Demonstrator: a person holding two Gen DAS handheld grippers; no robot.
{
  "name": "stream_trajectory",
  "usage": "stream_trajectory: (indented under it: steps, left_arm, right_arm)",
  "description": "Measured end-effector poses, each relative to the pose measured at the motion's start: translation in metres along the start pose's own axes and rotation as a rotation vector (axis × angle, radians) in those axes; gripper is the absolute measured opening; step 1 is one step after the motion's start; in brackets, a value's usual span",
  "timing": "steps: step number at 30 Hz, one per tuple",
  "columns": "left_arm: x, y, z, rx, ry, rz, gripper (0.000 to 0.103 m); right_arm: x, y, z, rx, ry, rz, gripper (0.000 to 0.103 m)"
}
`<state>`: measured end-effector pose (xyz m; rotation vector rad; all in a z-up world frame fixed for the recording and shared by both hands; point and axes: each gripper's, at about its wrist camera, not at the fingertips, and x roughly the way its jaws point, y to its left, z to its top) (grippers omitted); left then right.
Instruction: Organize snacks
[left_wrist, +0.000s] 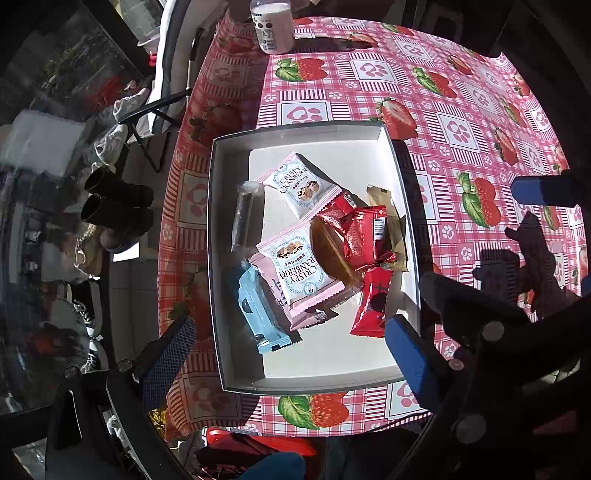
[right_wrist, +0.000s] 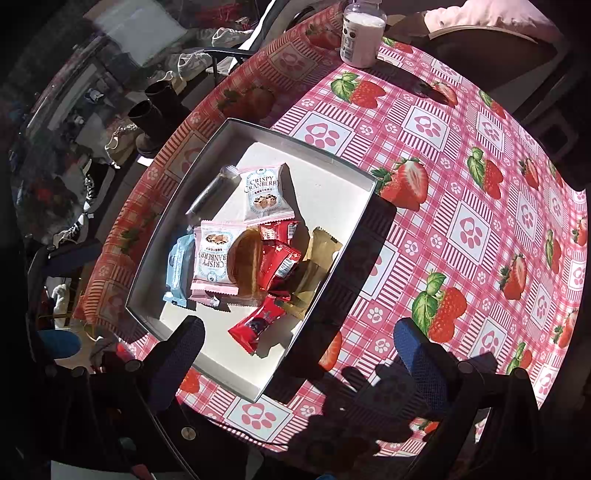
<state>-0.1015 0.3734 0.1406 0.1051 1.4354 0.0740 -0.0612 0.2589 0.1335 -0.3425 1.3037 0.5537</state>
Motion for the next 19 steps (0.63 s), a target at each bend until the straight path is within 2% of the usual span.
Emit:
stream_trajectory:
  steps: [14,19]
  left_arm:
    - [-0.0006,0.0002,0.0001,-0.007,-0.011,0.001,0.102]
    - [0.0011,0.0024,0.0008,-0.028,-0.016,-0.022,0.102]
  right_arm:
    - [0.0004,-0.0007,0.0014,0.002,0.001,0.002,0.103]
    - [0.0006,-0.0042,0.0008,0.016,-0.001,0.011,0.103]
